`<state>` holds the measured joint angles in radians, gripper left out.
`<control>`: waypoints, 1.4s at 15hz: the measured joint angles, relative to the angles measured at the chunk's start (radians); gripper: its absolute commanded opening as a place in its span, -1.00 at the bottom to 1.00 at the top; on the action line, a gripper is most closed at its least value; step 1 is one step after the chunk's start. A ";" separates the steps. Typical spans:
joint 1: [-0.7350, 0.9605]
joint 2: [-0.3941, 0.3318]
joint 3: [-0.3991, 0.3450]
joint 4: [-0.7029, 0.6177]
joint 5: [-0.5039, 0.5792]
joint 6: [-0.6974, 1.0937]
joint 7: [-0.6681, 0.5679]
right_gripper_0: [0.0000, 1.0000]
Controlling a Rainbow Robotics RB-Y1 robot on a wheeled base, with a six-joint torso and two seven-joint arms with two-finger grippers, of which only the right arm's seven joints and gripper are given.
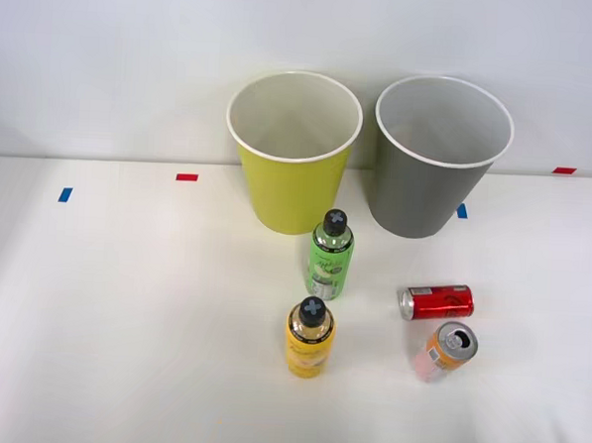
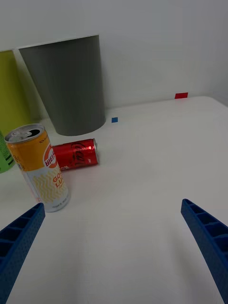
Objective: Put cans in the gray bin, plastic bottles in the light green bin
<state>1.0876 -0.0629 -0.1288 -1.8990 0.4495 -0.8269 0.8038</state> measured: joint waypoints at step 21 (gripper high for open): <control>0.000 0.000 0.000 0.000 0.000 0.000 0.000 1.00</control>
<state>1.0876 -0.0629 -0.1289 -1.8990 0.4495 -0.8268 0.8038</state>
